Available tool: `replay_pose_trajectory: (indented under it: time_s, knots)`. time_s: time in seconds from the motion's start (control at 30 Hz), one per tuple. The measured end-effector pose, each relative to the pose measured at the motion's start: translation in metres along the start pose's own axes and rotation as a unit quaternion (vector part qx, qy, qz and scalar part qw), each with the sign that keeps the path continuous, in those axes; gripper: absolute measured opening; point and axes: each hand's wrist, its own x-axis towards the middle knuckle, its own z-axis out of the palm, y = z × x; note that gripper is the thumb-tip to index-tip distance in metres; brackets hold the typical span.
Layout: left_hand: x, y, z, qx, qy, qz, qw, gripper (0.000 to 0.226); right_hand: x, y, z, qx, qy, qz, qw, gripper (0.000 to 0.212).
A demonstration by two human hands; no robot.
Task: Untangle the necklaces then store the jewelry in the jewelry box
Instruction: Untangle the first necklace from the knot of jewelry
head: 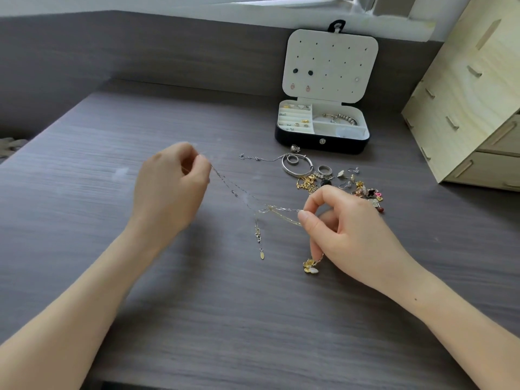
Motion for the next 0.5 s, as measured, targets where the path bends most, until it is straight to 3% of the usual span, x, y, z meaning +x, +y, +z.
replay_pose_trajectory:
  time_s: [0.07, 0.13, 0.2, 0.23, 0.27, 0.4, 0.5]
  knots:
    - [0.004, 0.003, -0.003, -0.200, -0.040, -0.076, 0.976, 0.022, 0.000, 0.002, 0.000, 0.000, -0.001, -0.004, 1.000, 0.014]
    - [0.007, 0.006, -0.006, -0.397, -0.100, -0.140, 0.902, 0.032, 0.000, 0.004, 0.000, 0.003, -0.004, -0.002, 1.000, 0.015]
    - [0.008, 0.008, -0.006, -0.504, -0.154, -0.164, 0.834, 0.034, 0.001, 0.004, 0.000, 0.012, -0.008, 0.003, 1.000, 0.016]
    - [0.008, 0.009, -0.005, -0.518, -0.169, -0.163, 0.823, 0.032, 0.001, 0.004, 0.000, 0.013, -0.009, 0.006, 1.000, 0.016]
    - [0.007, 0.010, -0.003, -0.513, -0.175, -0.160, 0.825, 0.032, 0.002, 0.005, 0.000, 0.011, -0.010, 0.009, 1.000, 0.016]
    - [0.003, 0.004, 0.009, -0.389, -0.165, -0.118, 0.899, 0.029, 0.004, 0.009, 0.000, 0.003, -0.003, 0.015, 1.000, 0.015]
    - [0.001, -0.001, 0.014, -0.372, -0.199, -0.084, 0.903, 0.018, 0.005, 0.009, -0.001, -0.005, -0.006, 0.008, 1.000, 0.016]
